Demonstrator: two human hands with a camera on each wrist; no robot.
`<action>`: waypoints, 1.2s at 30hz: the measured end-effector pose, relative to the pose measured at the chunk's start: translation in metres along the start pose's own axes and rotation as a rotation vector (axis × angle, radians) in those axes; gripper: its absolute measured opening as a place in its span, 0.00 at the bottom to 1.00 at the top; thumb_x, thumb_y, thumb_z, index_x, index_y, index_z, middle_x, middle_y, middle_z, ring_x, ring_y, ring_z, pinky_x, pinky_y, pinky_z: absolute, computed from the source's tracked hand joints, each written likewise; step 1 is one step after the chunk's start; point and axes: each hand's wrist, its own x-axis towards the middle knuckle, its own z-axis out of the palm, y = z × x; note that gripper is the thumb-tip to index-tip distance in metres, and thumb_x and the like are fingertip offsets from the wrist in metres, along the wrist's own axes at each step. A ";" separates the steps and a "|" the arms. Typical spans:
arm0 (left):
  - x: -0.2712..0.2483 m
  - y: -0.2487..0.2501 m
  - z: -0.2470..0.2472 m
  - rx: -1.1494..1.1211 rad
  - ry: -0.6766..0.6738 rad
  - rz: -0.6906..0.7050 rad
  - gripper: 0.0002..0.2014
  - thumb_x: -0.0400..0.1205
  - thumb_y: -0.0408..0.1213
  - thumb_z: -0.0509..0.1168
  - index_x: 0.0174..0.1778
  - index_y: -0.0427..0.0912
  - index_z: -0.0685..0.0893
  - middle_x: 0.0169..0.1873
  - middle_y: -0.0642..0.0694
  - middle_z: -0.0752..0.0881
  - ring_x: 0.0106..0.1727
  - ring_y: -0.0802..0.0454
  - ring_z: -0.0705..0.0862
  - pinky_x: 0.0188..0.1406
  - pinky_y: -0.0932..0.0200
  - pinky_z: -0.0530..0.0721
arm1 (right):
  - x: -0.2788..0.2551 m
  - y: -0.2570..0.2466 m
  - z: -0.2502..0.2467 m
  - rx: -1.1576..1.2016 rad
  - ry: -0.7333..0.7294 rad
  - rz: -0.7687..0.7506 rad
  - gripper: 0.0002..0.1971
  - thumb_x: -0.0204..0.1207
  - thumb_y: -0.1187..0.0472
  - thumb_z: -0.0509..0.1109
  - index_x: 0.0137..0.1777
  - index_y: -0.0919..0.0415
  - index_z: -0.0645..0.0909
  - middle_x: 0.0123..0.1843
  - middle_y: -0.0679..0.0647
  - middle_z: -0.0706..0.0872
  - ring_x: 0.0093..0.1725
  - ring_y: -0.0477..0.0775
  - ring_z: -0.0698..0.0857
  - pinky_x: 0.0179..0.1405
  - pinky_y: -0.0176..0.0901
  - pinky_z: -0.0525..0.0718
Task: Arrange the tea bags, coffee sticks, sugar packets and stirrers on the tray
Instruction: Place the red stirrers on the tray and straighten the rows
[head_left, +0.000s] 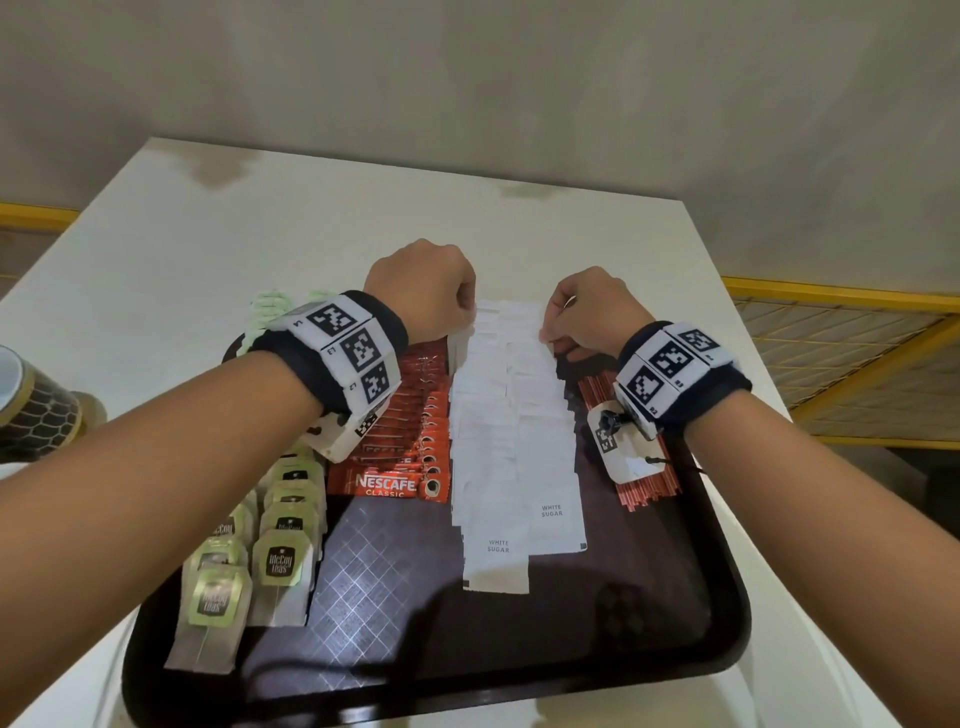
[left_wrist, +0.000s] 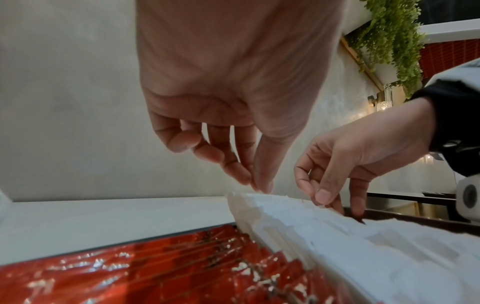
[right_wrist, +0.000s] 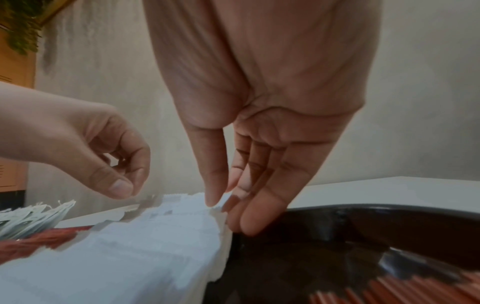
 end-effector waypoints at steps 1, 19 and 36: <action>-0.001 0.001 0.000 -0.005 -0.003 0.005 0.05 0.79 0.37 0.68 0.44 0.47 0.89 0.45 0.49 0.89 0.50 0.46 0.85 0.44 0.55 0.78 | -0.001 0.000 -0.001 0.006 -0.004 -0.004 0.01 0.76 0.72 0.71 0.44 0.68 0.83 0.34 0.55 0.87 0.32 0.50 0.87 0.33 0.42 0.90; 0.017 0.031 0.029 0.114 -0.077 0.119 0.09 0.82 0.37 0.61 0.45 0.44 0.88 0.45 0.44 0.89 0.48 0.41 0.85 0.38 0.54 0.78 | -0.009 0.009 -0.006 -0.097 -0.069 0.070 0.06 0.77 0.66 0.72 0.47 0.70 0.87 0.43 0.62 0.91 0.46 0.60 0.91 0.46 0.53 0.91; 0.022 0.030 0.029 0.018 -0.049 0.065 0.10 0.80 0.34 0.63 0.48 0.43 0.89 0.46 0.44 0.89 0.50 0.42 0.85 0.40 0.55 0.78 | -0.010 0.014 -0.002 0.017 -0.091 0.094 0.04 0.75 0.66 0.75 0.43 0.68 0.87 0.42 0.60 0.92 0.39 0.53 0.88 0.40 0.45 0.89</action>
